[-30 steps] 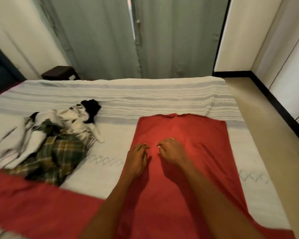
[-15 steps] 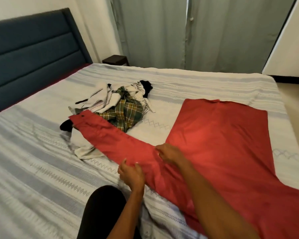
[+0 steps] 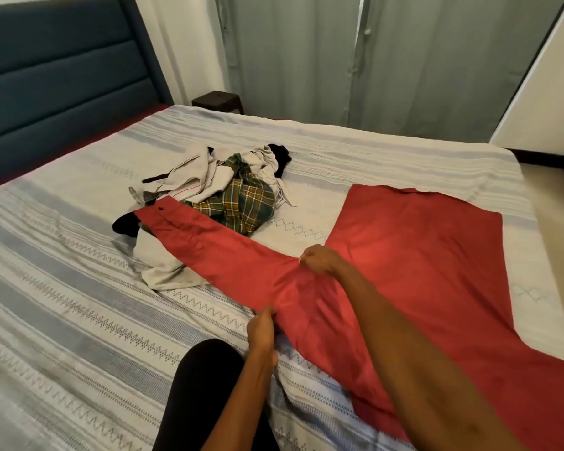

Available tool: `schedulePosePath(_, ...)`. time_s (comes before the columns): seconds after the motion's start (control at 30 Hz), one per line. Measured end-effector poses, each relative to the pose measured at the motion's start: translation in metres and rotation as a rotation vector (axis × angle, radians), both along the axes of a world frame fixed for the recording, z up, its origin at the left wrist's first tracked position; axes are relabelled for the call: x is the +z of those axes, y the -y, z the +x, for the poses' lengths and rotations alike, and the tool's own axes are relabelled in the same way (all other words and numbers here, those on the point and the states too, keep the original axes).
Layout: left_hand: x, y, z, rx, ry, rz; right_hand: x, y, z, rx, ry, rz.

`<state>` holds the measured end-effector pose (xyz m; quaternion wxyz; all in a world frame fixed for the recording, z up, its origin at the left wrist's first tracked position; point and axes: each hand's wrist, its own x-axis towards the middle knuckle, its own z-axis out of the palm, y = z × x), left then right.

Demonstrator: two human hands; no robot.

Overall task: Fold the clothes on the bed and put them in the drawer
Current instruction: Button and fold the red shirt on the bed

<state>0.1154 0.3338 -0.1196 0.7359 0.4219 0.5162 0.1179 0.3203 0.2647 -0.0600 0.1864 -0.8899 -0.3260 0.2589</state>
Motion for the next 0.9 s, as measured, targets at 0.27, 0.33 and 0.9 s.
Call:
schedulePosePath(0.27,0.040,0.066,-0.006,-0.177,0.345,0.124,0.035,0.070,0.024,-0.102,-0.132,0.260)
schedulePosePath(0.33,0.044,0.083,-0.006,-0.327,0.368,0.183,0.040,0.098,0.026,-0.105,-0.162,0.258)
schedulePosePath(0.9,0.023,0.155,-0.010,-1.153,0.174,0.625,-0.044,0.263,0.003,-0.239,-0.068,0.073)
